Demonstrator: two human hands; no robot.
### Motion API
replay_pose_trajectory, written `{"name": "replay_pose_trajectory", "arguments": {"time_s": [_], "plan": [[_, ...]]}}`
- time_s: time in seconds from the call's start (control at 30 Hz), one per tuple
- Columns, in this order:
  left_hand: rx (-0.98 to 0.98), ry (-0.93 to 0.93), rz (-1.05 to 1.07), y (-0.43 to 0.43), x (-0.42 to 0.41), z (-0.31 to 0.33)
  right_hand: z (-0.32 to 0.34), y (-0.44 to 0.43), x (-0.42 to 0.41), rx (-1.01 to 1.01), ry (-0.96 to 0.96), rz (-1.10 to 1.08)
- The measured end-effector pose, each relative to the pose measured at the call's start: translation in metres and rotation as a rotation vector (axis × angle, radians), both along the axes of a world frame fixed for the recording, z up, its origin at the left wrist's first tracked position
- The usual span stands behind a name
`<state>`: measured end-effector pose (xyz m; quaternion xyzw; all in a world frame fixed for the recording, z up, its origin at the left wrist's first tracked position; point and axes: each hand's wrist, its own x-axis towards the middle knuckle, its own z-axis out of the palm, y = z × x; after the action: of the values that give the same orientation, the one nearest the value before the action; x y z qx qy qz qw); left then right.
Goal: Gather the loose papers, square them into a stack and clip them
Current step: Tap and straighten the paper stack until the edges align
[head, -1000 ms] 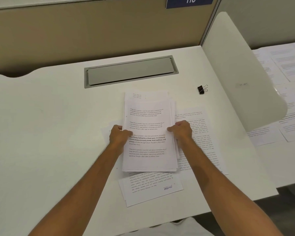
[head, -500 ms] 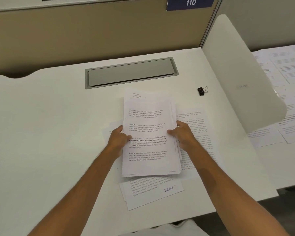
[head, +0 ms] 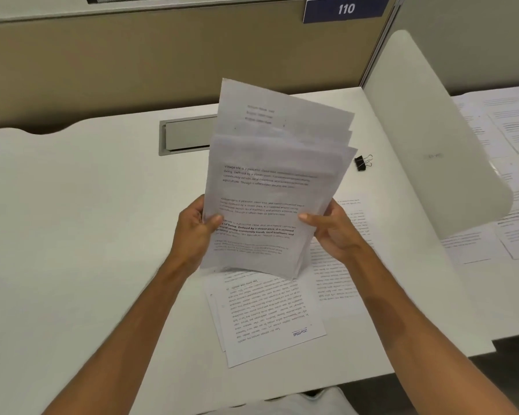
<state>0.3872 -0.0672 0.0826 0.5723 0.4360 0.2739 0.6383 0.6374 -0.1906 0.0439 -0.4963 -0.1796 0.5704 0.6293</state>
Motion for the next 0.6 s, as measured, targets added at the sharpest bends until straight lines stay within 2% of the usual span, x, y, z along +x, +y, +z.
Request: {"name": "replay_pose_trajectory", "arguments": {"time_s": [0.13,0.33,0.6], "plan": [[0.049,-0.031,0.035,0.001,0.003,0.006,0.018,0.007,-0.004,0.036,-0.141,-0.061],[0.125,-0.018,0.201,-0.005,0.008,0.013,0.034,0.014,-0.01,0.049,-0.375,-0.173],[0.102,0.03,0.246,-0.021,0.006,0.0,0.032,0.01,-0.024,-0.028,-0.506,-0.133]]}}
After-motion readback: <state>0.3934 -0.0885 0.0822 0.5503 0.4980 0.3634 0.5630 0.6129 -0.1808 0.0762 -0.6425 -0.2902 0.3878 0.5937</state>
